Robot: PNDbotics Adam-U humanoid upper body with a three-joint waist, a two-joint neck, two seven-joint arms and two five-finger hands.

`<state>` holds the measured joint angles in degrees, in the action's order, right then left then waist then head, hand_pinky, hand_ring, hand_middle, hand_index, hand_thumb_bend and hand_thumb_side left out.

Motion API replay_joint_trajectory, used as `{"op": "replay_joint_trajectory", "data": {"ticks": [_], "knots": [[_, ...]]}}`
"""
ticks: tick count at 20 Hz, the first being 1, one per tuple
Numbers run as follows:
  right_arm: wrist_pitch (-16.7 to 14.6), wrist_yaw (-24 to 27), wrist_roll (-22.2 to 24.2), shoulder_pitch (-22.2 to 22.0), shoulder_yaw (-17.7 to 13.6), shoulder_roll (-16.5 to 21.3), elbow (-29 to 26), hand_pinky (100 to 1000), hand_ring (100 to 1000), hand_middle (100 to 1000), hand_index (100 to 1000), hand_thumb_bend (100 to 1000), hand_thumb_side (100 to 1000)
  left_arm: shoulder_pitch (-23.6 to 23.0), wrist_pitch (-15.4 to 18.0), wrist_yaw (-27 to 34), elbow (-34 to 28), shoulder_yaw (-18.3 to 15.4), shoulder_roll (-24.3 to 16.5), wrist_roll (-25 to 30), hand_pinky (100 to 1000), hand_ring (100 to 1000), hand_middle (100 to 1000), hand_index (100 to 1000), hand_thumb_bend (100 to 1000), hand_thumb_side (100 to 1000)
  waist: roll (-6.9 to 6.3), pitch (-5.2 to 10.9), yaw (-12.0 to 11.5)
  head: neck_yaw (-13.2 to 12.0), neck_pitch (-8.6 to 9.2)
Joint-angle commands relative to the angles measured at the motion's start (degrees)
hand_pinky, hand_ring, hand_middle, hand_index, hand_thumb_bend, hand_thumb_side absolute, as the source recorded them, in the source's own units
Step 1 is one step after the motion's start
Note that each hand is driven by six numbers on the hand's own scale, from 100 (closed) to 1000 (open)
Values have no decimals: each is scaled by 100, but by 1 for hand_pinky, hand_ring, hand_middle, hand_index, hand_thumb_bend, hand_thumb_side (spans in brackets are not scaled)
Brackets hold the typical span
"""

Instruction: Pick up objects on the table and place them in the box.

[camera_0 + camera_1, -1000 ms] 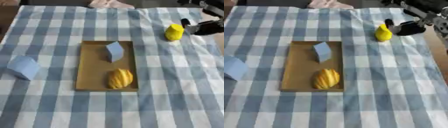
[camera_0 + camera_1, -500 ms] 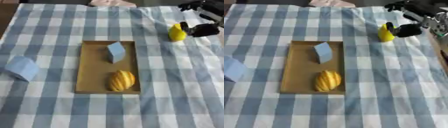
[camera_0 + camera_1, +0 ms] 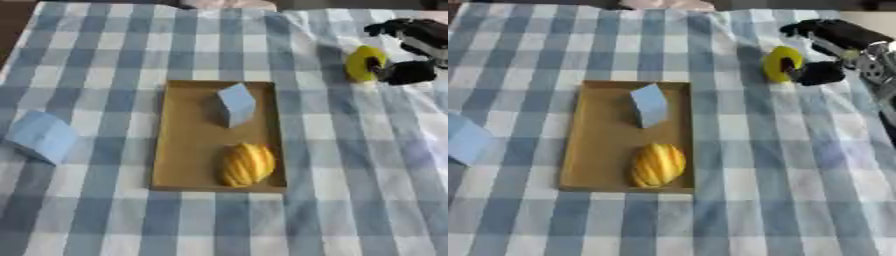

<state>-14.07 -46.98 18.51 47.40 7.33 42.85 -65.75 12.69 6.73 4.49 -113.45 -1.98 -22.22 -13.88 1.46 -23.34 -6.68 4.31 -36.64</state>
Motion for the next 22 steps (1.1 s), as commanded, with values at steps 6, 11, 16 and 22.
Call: {"op": "replay_joint_trajectory", "data": {"ticks": [6, 11, 16, 22], "knots": [[5, -306, 68, 121, -72, 149, 76, 865, 925, 826, 983, 100, 530, 58, -10, -8, -114, -27, -117, 20, 854, 755, 727, 793, 100, 752, -7, 69, 10, 10, 81], [-108, -393, 104, 132, 0, 86, 137, 848, 889, 638, 919, 100, 535, 70, -9, -6, -114, -24, -112, 34, 855, 756, 728, 794, 100, 752, -8, 54, -12, 23, 86], [-160, -553, 99, 172, 37, 40, 227, 826, 828, 533, 803, 100, 485, 78, 7, 0, -114, -20, -108, 60, 855, 756, 728, 793, 100, 750, 2, 50, -15, 34, 90], [-194, -595, -188, 187, 46, 6, 240, 770, 653, 386, 624, 100, 280, 82, 18, 8, -114, -18, -106, 84, 855, 757, 729, 793, 100, 747, 9, 64, 8, 31, 75]]}}
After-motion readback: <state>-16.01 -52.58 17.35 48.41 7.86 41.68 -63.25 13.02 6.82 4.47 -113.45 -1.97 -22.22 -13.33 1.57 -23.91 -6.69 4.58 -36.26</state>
